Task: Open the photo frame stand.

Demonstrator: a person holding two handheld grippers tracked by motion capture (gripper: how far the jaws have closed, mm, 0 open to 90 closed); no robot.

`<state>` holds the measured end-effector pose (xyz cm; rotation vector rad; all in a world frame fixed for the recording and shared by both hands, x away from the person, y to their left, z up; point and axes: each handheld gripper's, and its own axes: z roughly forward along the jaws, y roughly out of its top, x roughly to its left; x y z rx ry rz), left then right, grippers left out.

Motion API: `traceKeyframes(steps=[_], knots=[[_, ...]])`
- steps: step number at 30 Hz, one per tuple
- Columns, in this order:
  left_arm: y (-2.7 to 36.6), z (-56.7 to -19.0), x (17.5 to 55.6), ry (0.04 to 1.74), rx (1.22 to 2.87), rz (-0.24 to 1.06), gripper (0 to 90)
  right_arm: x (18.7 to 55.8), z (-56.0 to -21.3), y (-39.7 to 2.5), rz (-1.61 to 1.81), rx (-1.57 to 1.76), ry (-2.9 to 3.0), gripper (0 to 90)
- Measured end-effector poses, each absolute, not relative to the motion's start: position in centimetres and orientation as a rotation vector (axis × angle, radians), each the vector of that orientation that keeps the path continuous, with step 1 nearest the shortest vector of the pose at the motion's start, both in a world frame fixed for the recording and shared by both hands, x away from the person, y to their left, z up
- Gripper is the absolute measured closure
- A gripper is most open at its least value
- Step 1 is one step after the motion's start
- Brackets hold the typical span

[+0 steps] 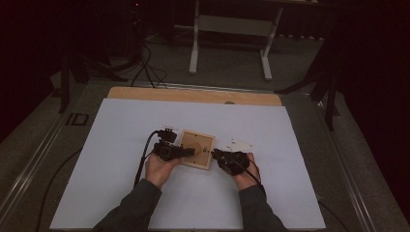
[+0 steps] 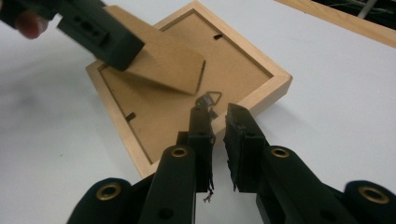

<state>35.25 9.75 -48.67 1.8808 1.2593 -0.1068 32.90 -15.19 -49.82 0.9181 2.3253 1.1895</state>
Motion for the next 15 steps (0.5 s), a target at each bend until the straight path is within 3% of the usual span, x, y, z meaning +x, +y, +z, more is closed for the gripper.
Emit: traceKeyframes(steps=[15], knots=[[10.4,-49.7,33.7,1.198,1.865,-0.048,68.1,33.5,-49.1,-15.7,1.209,0.938,2.302,73.3]])
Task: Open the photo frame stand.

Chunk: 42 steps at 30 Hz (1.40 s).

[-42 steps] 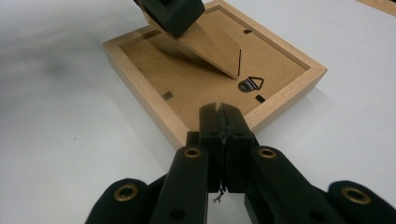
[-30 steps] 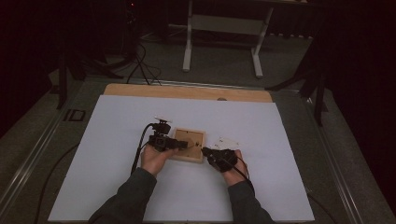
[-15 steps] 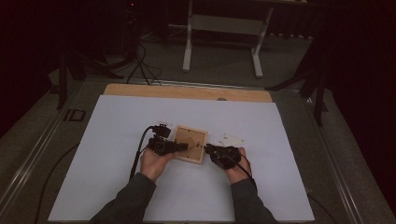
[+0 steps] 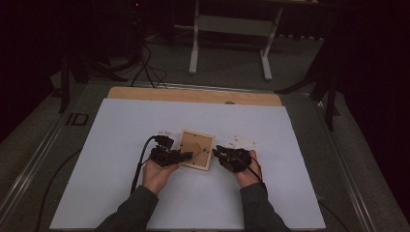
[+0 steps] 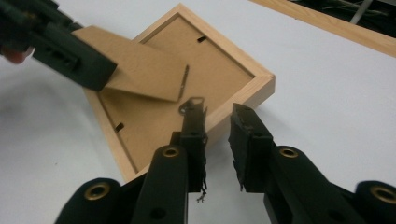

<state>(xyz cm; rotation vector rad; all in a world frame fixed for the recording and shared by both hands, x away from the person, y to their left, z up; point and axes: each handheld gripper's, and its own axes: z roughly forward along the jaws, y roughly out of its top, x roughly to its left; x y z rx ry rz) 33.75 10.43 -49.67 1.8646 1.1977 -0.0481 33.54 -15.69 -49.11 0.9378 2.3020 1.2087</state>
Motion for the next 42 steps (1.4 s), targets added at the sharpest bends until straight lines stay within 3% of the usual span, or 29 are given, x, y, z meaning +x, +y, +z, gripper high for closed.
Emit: traceKeyframes(steps=[29,36,42], knots=[[10.5,-50.3,31.6,1.076,1.871,0.101,67.7,38.9,-49.2,-15.6,1.367,1.129,2.415,35.0],[10.6,-50.6,30.8,1.017,1.889,0.151,67.5,39.4,-49.7,-15.4,1.398,1.163,2.459,33.5],[10.9,-50.7,30.5,0.988,1.899,0.155,67.3,39.2,-49.6,-15.3,1.466,1.127,2.497,42.9]])
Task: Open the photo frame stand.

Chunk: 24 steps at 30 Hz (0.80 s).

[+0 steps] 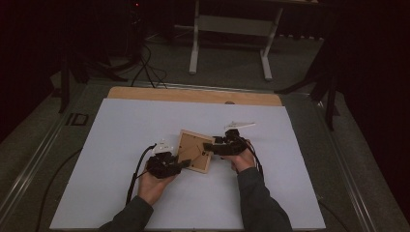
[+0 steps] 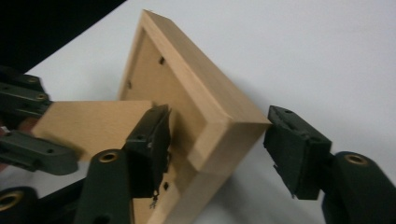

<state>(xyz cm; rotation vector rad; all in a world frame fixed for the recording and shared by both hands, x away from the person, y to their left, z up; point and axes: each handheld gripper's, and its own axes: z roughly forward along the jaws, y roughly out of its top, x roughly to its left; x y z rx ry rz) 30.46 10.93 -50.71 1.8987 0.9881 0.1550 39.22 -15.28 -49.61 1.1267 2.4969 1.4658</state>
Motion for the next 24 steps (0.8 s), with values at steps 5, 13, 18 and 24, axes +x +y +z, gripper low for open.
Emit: traceKeyframes(steps=[5,13,18,24], knots=[[11.3,-50.7,30.6,0.984,1.913,0.138,66.1,38.9,-49.4,-15.2,1.456,1.092,2.500,46.5],[11.8,-50.6,30.9,0.972,1.911,0.060,64.6,38.3,-48.8,-15.1,1.450,1.045,2.503,49.6],[12.2,-50.4,31.2,0.968,1.888,0.024,65.5,37.8,-48.4,-15.1,1.458,1.001,2.505,52.3],[12.1,-50.3,31.2,0.975,1.914,0.046,72.5,37.3,-47.8,-15.0,1.454,0.951,2.489,54.8]])
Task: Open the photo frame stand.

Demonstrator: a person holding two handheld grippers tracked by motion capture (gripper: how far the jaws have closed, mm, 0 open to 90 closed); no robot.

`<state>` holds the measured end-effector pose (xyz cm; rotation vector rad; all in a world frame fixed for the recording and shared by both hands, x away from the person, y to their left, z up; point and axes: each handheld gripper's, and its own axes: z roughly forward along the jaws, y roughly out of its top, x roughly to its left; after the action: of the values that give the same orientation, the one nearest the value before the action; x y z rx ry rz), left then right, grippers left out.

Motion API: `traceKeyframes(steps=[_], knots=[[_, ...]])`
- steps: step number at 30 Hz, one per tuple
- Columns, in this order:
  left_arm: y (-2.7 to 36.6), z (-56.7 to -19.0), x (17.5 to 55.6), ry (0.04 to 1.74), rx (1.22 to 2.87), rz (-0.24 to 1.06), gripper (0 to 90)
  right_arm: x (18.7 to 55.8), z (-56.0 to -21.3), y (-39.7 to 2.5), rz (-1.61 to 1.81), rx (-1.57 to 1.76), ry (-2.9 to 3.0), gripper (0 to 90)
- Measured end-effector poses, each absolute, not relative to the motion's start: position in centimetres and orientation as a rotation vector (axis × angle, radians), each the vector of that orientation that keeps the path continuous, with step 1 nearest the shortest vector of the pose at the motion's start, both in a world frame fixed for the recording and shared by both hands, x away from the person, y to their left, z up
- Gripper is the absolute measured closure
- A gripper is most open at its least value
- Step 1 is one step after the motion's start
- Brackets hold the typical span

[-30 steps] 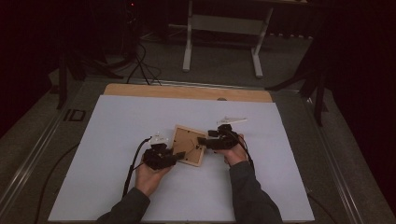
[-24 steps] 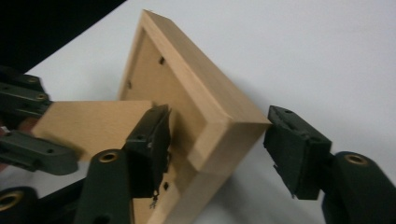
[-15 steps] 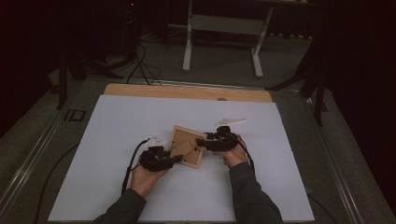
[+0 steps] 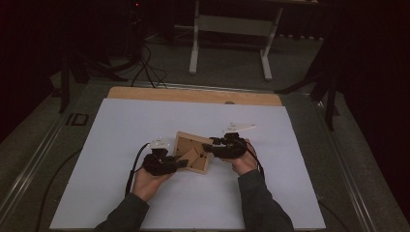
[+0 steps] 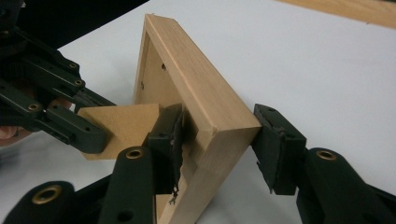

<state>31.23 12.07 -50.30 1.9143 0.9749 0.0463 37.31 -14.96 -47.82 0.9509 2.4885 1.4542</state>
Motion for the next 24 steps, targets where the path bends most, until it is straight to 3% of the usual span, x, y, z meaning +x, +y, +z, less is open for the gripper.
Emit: traceKeyframes(steps=[24], knots=[[11.1,-50.5,32.3,1.007,1.926,0.125,72.9,37.4,-46.8,-15.1,1.394,0.921,2.439,56.6]])
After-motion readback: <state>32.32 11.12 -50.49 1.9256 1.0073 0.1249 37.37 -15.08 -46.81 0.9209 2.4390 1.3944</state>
